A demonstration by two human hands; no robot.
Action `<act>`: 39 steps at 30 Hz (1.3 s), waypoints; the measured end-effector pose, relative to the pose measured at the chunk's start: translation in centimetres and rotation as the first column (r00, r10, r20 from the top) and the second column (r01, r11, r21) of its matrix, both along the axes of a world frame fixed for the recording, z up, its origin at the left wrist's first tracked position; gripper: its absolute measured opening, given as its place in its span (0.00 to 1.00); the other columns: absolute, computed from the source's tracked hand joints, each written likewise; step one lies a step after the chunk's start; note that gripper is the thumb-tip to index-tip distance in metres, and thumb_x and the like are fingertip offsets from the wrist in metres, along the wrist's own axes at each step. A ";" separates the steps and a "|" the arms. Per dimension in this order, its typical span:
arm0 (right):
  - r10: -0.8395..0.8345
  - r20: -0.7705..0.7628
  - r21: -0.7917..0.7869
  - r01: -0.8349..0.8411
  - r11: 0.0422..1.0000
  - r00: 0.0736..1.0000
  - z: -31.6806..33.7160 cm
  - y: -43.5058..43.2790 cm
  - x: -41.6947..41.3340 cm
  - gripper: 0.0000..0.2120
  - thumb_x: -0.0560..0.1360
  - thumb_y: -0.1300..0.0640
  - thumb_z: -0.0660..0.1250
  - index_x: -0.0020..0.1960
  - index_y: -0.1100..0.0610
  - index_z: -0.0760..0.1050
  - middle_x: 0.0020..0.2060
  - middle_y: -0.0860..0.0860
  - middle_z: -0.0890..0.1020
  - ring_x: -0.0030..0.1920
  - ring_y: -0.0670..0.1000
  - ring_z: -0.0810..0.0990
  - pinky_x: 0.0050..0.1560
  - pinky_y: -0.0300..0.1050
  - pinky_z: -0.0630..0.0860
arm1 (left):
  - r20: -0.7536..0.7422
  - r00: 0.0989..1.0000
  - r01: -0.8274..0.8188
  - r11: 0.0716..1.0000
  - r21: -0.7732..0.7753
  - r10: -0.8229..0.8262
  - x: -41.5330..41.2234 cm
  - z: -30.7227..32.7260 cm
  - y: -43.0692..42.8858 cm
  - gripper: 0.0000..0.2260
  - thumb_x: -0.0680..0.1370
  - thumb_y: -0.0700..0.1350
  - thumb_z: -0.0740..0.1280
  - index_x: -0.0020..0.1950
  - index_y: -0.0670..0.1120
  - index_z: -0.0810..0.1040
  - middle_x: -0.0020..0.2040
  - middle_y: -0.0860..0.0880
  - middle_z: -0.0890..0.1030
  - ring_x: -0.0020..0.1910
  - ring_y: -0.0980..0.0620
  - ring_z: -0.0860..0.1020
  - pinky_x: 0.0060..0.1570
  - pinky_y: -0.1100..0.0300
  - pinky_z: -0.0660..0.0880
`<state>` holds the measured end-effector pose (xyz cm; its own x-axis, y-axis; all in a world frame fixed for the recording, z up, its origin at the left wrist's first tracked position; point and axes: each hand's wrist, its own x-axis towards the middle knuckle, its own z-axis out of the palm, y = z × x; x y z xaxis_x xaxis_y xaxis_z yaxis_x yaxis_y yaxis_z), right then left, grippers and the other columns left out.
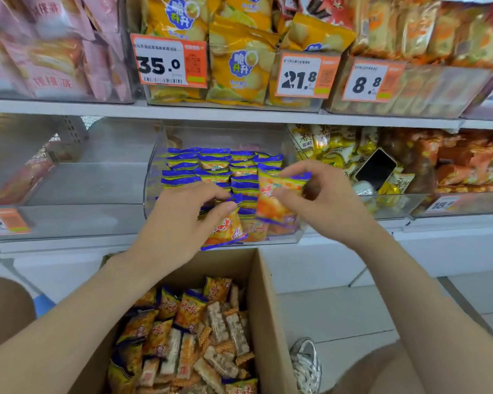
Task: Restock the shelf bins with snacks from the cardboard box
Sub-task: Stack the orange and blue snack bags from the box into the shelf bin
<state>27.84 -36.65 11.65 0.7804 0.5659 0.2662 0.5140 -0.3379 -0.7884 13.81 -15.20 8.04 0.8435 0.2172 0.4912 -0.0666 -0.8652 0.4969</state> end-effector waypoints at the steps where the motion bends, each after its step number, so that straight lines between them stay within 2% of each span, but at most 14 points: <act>1: -0.022 0.101 -0.020 0.024 0.999 0.995 0.3 -0.5 1.0 0.12 0.74 0.53 0.78 0.55 0.47 0.80 0.42 0.49 0.87 0.39 0.54 0.86 0.39 0.51 0.82 | -0.014 1.000 0.021 0.998 0.056 -0.020 0.2 -0.1 0.1 0.13 0.81 0.56 0.67 0.56 0.51 0.86 0.48 0.59 0.84 0.47 0.63 0.78 0.48 0.76 0.69; 3: -0.037 0.217 -0.063 0.051 0.997 0.976 0.8 -1.5 3.0 0.15 0.73 0.57 0.78 0.57 0.50 0.79 0.46 0.40 0.86 0.42 0.43 0.86 0.42 0.44 0.82 | -0.044 0.998 0.049 0.991 0.127 -0.044 0.7 -0.5 0.5 0.14 0.82 0.57 0.65 0.54 0.50 0.87 0.46 0.57 0.84 0.46 0.61 0.77 0.48 0.74 0.69; 5: 0.007 0.321 -0.189 0.057 0.980 0.947 0.8 -2.0 4.6 0.18 0.73 0.58 0.77 0.60 0.48 0.79 0.47 0.37 0.83 0.44 0.35 0.83 0.42 0.31 0.77 | -0.066 0.997 0.057 0.981 0.185 -0.045 1.2 -1.0 0.9 0.15 0.82 0.57 0.64 0.53 0.51 0.87 0.46 0.56 0.85 0.47 0.58 0.78 0.51 0.62 0.74; 8: 0.130 0.322 -0.379 0.002 0.926 0.938 0.0 -1.8 6.2 0.18 0.75 0.56 0.77 0.64 0.47 0.80 0.52 0.39 0.81 0.45 0.35 0.79 0.46 0.23 0.72 | -0.107 0.992 0.078 0.982 0.172 -0.060 1.8 -1.4 1.0 0.13 0.82 0.56 0.66 0.54 0.51 0.87 0.49 0.56 0.85 0.51 0.55 0.80 0.55 0.50 0.78; 11: 0.210 0.281 -0.517 -0.037 0.855 0.936 -0.6 -0.8 6.8 0.17 0.76 0.56 0.75 0.64 0.47 0.81 0.60 0.43 0.83 0.46 0.37 0.79 0.52 0.38 0.75 | -0.168 0.982 0.105 0.986 0.132 -0.082 2.3 -2.0 1.0 0.13 0.83 0.54 0.65 0.57 0.50 0.86 0.54 0.56 0.84 0.56 0.56 0.80 0.58 0.51 0.79; 15: 0.285 0.373 -0.674 0.047 0.737 0.883 0.3 0.4 7.2 0.19 0.77 0.53 0.72 0.67 0.43 0.80 0.64 0.46 0.83 0.62 0.54 0.79 0.67 0.56 0.74 | -0.248 0.965 0.142 0.968 0.207 -0.089 2.7 -2.8 0.8 0.10 0.85 0.53 0.62 0.56 0.51 0.82 0.64 0.55 0.82 0.63 0.54 0.79 0.60 0.48 0.78; 18: 0.353 0.296 -0.780 0.012 0.625 0.887 0.4 1.0 7.8 0.21 0.78 0.53 0.73 0.70 0.44 0.78 0.67 0.47 0.80 0.67 0.56 0.76 0.67 0.54 0.72 | -0.327 0.935 0.230 0.937 0.264 -0.137 3.1 -2.9 0.2 0.06 0.86 0.53 0.59 0.50 0.59 0.73 0.77 0.60 0.71 0.74 0.58 0.72 0.67 0.49 0.72; 20: 0.374 0.246 -0.836 0.000 0.549 0.894 -0.4 1.5 8.1 0.21 0.78 0.53 0.72 0.70 0.45 0.77 0.66 0.50 0.79 0.68 0.57 0.75 0.64 0.51 0.70 | -0.385 0.910 0.279 0.914 0.293 -0.154 3.3 -3.1 -0.1 0.06 0.87 0.54 0.57 0.51 0.61 0.69 0.81 0.62 0.63 0.79 0.60 0.63 0.71 0.50 0.65; 22: 0.383 0.239 -0.859 0.010 0.511 0.892 -0.9 1.9 8.2 0.21 0.78 0.53 0.73 0.70 0.45 0.76 0.64 0.50 0.80 0.68 0.56 0.73 0.66 0.55 0.67 | -0.423 0.895 0.295 0.902 0.317 -0.144 3.6 -3.6 0.0 0.07 0.88 0.55 0.55 0.53 0.60 0.70 0.82 0.61 0.61 0.81 0.59 0.59 0.72 0.49 0.62; 26: 0.417 0.285 -0.843 0.019 0.537 0.863 -0.7 1.7 8.4 0.18 0.78 0.53 0.74 0.67 0.44 0.79 0.58 0.45 0.81 0.65 0.51 0.72 0.65 0.57 0.58 | -0.465 0.881 0.276 0.896 0.348 -0.091 4.0 -4.0 0.4 0.09 0.88 0.54 0.53 0.57 0.57 0.72 0.78 0.60 0.70 0.79 0.58 0.64 0.71 0.49 0.63; 30: 0.483 0.222 -0.835 -0.090 0.542 0.847 -0.8 1.3 7.8 0.15 0.81 0.51 0.71 0.67 0.42 0.80 0.61 0.43 0.82 0.63 0.52 0.75 0.66 0.55 0.63 | -0.438 0.897 0.240 0.891 0.385 -0.052 4.8 -3.8 0.7 0.08 0.88 0.53 0.53 0.55 0.57 0.71 0.56 0.58 0.77 0.58 0.56 0.73 0.62 0.51 0.65; 33: 0.600 0.302 -0.881 -0.024 0.473 0.741 -1.6 2.8 6.7 0.09 0.81 0.56 0.70 0.59 0.49 0.84 0.51 0.49 0.84 0.53 0.57 0.77 0.50 0.50 0.72 | -0.434 0.892 0.267 0.924 0.274 -0.129 5.2 -4.0 0.7 0.08 0.87 0.52 0.55 0.51 0.56 0.70 0.48 0.57 0.75 0.51 0.57 0.71 0.55 0.52 0.66; 36: 0.624 0.307 -0.897 0.000 0.441 0.719 -2.0 3.8 6.5 0.04 0.76 0.64 0.70 0.45 0.55 0.80 0.34 0.50 0.74 0.40 0.56 0.72 0.40 0.47 0.70 | -0.395 0.894 0.286 0.948 0.141 -0.211 5.0 -4.5 1.0 0.09 0.86 0.54 0.56 0.52 0.54 0.73 0.50 0.55 0.78 0.54 0.54 0.75 0.56 0.47 0.73; 39: 0.625 0.229 -0.903 -0.078 0.423 0.746 -1.9 4.1 7.1 0.15 0.73 0.65 0.72 0.33 0.54 0.71 0.29 0.51 0.65 0.35 0.55 0.64 0.36 0.46 0.66 | -0.399 0.889 0.283 0.955 0.091 -0.225 4.4 -4.3 1.1 0.14 0.86 0.55 0.56 0.60 0.49 0.76 0.57 0.52 0.82 0.59 0.52 0.78 0.60 0.47 0.75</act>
